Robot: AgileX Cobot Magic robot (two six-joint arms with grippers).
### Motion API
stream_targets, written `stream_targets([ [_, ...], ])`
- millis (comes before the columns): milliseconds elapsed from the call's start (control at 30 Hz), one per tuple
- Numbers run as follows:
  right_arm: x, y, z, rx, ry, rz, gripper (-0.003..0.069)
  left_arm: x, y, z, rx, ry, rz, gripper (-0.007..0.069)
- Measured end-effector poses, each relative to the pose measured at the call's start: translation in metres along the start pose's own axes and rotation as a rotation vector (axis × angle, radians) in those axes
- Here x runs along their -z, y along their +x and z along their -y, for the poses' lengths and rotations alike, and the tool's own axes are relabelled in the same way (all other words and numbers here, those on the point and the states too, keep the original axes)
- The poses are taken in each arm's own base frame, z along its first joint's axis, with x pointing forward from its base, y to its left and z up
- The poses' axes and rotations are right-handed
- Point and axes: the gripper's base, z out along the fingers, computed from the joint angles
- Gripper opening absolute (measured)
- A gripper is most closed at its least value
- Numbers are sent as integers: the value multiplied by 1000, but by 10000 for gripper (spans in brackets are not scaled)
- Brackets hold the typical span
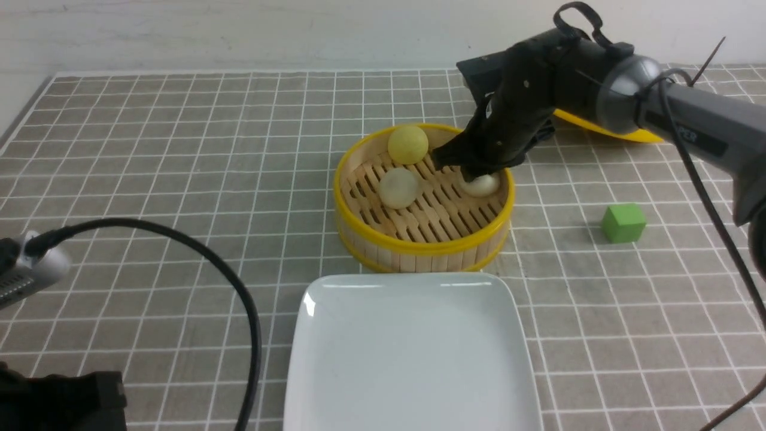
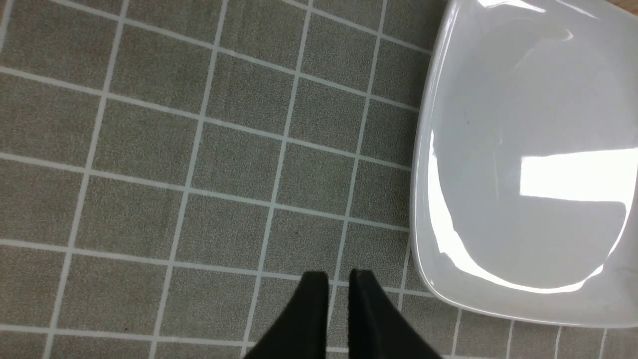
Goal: Put the steamed buns into the plate on the grey tablecloth.
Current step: 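Reach toward a bun in the bamboo steamer with the right gripper, then move the steamed bun from the bamboo steamer onto the white plate with the right gripper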
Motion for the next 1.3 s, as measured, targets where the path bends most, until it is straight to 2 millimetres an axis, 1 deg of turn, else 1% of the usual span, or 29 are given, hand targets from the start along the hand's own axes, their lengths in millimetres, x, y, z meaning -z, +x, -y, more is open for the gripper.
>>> stream_targets([
  [67, 6, -1, 0, 1, 0, -5, 51, 0, 0, 0, 0, 0, 0, 101],
  [100, 16, -2, 0, -2, -2, -10, 27, 0, 0, 0, 0, 0, 0, 103],
  [133, 17, -3, 0, -3, -4, -11, 25, 0, 0, 0, 0, 0, 0, 103],
  [167, 25, -3, 0, -3, -7, -16, 25, 0, 0, 0, 0, 0, 0, 105],
  [200, 43, -5, -1, -14, -26, -28, 25, 0, 0, 0, 0, 0, 0, 107],
  [233, 52, -6, -1, -16, -31, -22, 25, 0, 0, 0, 0, 0, 0, 108],
  [300, 97, -9, -4, -16, -72, -30, 25, 0, 0, 0, -1, -2, 0, 111],
  [333, 105, -9, -4, -17, -80, -23, 25, 0, 0, 0, -1, -2, 0, 111],
  [400, 153, -5, -8, -15, -140, -50, 25, 0, 0, -1, -6, -8, 2, 118],
  [433, 167, -3, -10, -3, -165, -53, 25, 0, 0, -1, -7, -10, 3, 119],
  [467, 167, -2, -10, 0, -165, -56, 25, 0, 0, -1, -7, -10, 4, 120],
  [500, 185, 3, -12, 6, -198, -47, 25, 0, -1, -1, -9, -13, 7, 122],
  [533, 191, 10, -16, 6, -235, -59, 25, 0, -1, -2, -12, -17, 8, 125],
  [567, 189, 14, -17, 8, -240, -74, 25, 0, -1, -2, -12, -17, 9, 125],
  [600, 188, 30, -23, 11, -278, -125, 25, 0, -1, -2, -15, -20, 12, 127],
  [633, 187, 37, -26, 10, -298, -146, 25, 0, -1, -2, -15, -20, 13, 128],
  [733, 159, 84, -45, 6, -354, -322, 25, 0, -2, -2, -15, -18, 24, 132],
  [767, 156, 86, -47, 4, -359, -332, 25, 0, -2, -2, -15, -17, 25, 134],
  [800, 139, 108, -57, 0, -369, -381, 25, 0, -3, -1, -15, -16, 31, 139],
  [833, 135, 113, -59, 1, -369, -397, 25, 0, -3, -1, -15, -16, 31, 139],
  [867, 122, 128, -66, -3, -367, -406, 25, 0, -3, -1, -15, -15, 36, 141],
  [933, 109, 142, -74, -6, -364, -406, 33, 0, -4, -1, -15, -14, 39, 143],
  [1000, 103, 146, -76, -12, -360, -395, 43, 0, -4, -1, -15, -14, 40, 144],
  [1100, 95, 145, -81, -44, -366, -343, 99, 0, -4, -1, -16, -13, 44, 147],
  [1167, 94, 142, -82, -68, -374, -313, 176, 0, -4, -1, -16, -13, 44, 150],
  [1200, 94, 142, -82, -70, -375, -312, 193, 0, -4, -1, -16, -13, 44, 151],
  [1233, 96, 139, -83, -69, -379, -307, 255, 0, -4, -1, -16, -13, 43, 155],
  [1267, 96, 139, -83, -69, -380, -306, 264, 0, -4, -1, -16, -14, 42, 156],
  [1300, 102, 135, -82, -61, -387, -307, 319, 0, -3, -1, -16, -14, 32, 160],
])
